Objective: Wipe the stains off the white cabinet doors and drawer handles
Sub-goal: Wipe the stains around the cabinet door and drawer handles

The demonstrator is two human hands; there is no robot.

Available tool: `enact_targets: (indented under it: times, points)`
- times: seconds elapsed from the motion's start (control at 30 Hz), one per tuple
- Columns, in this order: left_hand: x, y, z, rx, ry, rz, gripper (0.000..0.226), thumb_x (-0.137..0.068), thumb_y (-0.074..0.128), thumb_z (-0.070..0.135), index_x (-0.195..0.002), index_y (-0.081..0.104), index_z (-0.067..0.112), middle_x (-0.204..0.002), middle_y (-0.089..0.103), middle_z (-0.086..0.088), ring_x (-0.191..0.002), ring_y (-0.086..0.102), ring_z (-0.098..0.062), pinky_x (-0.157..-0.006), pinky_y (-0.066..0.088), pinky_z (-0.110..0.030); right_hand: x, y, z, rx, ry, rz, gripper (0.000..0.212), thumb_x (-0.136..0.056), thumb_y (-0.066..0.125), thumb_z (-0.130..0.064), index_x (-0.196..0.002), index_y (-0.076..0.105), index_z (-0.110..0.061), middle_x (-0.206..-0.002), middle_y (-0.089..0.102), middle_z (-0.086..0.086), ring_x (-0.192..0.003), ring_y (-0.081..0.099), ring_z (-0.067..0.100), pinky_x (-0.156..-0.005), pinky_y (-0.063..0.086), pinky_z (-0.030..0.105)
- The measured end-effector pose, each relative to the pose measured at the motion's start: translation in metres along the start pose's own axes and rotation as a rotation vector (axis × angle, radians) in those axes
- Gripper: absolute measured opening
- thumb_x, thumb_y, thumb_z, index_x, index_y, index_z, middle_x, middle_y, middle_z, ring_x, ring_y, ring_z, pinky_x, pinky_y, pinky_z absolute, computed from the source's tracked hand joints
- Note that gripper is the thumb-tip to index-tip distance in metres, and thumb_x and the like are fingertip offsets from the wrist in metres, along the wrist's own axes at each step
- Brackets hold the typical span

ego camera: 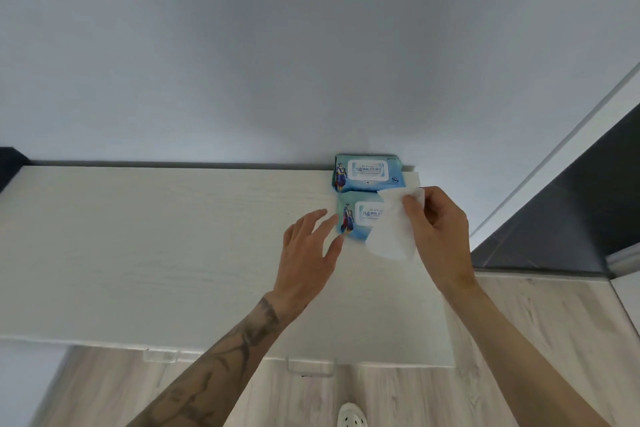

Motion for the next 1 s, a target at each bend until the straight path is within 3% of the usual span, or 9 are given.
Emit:
enact_targets:
  times: [0.1,0.17,0.2,0.37,0.47,0.6,0.7,0.9,1.0]
  points:
    - [0.036,-0.027,-0.011,-0.054,0.063,0.03,0.045,-0.107,0.057,0.039,-0.149,0.057,0.023,-0.159,0.048,0.001,-0.147,0.042,-0.017,-0.12,0.024,-0.03,0.035,0.008,-0.009,-0.023,-0.013,-0.013,0.011,-0.106,0.063,-0.018,-0.101,0.064,-0.008,-0.103,0.073,0.004,-0.096,0.071,0.02,-0.07,0.062,0.029]
    - [0.063,-0.039,-0.023,-0.082,0.091,0.044,0.045,-0.107,0.056,0.039,-0.149,0.058,0.021,-0.158,0.05,0.0,-0.146,0.044,-0.019,-0.121,0.031,-0.037,0.064,0.011,-0.014,-0.018,-0.033,-0.001,0.009,-0.105,0.064,-0.019,-0.097,0.065,-0.014,-0.1,0.073,0.004,-0.096,0.07,0.03,-0.077,0.062,0.049]
    - [0.076,-0.044,-0.03,-0.094,0.097,0.048,0.045,-0.108,0.055,0.039,-0.149,0.057,0.021,-0.157,0.05,-0.001,-0.146,0.045,-0.019,-0.122,0.033,-0.04,0.079,0.012,-0.015,-0.02,-0.037,0.009,0.01,-0.105,0.065,-0.02,-0.096,0.066,-0.016,-0.098,0.073,0.005,-0.095,0.069,0.033,-0.078,0.06,0.052]
    - [0.151,-0.058,-0.066,-0.151,0.119,0.049,0.046,-0.108,0.053,0.039,-0.15,0.056,0.018,-0.157,0.051,-0.002,-0.147,0.044,-0.021,-0.121,0.035,-0.043,0.165,0.008,-0.014,-0.007,-0.041,0.102,0.014,-0.105,0.063,-0.021,-0.098,0.065,-0.01,-0.095,0.069,0.013,-0.084,0.064,0.03,-0.076,0.057,0.052]
    - [0.188,-0.058,-0.084,-0.185,0.146,0.026,0.047,-0.11,0.05,0.039,-0.152,0.054,0.018,-0.158,0.05,-0.002,-0.148,0.042,-0.021,-0.123,0.033,-0.044,0.214,0.006,-0.002,-0.025,-0.033,0.147,0.017,-0.107,0.061,-0.027,-0.096,0.066,-0.014,-0.096,0.067,0.016,-0.091,0.065,0.039,-0.083,0.059,0.057]
    - [0.211,-0.051,-0.098,-0.261,0.215,0.05,0.044,-0.11,0.049,0.036,-0.148,0.057,0.015,-0.153,0.055,-0.007,-0.144,0.049,-0.026,-0.118,0.04,-0.046,0.262,0.006,0.018,-0.027,-0.028,0.178,0.019,-0.107,0.06,-0.028,-0.092,0.067,-0.018,-0.091,0.067,0.01,-0.09,0.064,0.036,-0.079,0.058,0.047]
    - [0.217,-0.033,-0.115,-0.317,0.253,0.098,0.05,-0.11,0.036,0.039,-0.147,0.058,0.013,-0.15,0.057,-0.008,-0.141,0.052,-0.027,-0.115,0.043,-0.048,0.286,0.014,0.051,-0.041,-0.007,0.183,0.018,-0.107,0.06,-0.024,-0.092,0.068,-0.016,-0.087,0.068,0.011,-0.086,0.064,0.034,-0.073,0.053,0.038]
    - [0.214,0.009,-0.154,-0.406,0.306,0.298,0.046,-0.112,0.039,0.035,-0.151,0.053,0.014,-0.154,0.053,-0.01,-0.144,0.047,-0.029,-0.121,0.035,-0.049,0.29,0.043,0.135,-0.014,-0.005,0.196,0.013,-0.105,0.062,-0.02,-0.095,0.07,-0.02,-0.083,0.071,0.001,-0.08,0.065,0.027,-0.07,0.052,0.033]
    - [0.219,0.022,-0.163,-0.413,0.371,0.426,0.046,-0.114,0.038,0.032,-0.155,0.05,0.014,-0.158,0.049,-0.01,-0.148,0.044,-0.03,-0.123,0.032,-0.052,0.286,0.062,0.167,0.013,-0.036,0.199,0.011,-0.104,0.063,-0.02,-0.095,0.067,-0.026,-0.082,0.069,-0.004,-0.071,0.062,0.019,-0.063,0.048,0.023]
Point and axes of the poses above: each hand's wrist, its own x-axis away from the middle knuckle, its own y-axis out of the palm, z = x × y, the point moved 8 cm from there along -x, towards the middle knuckle
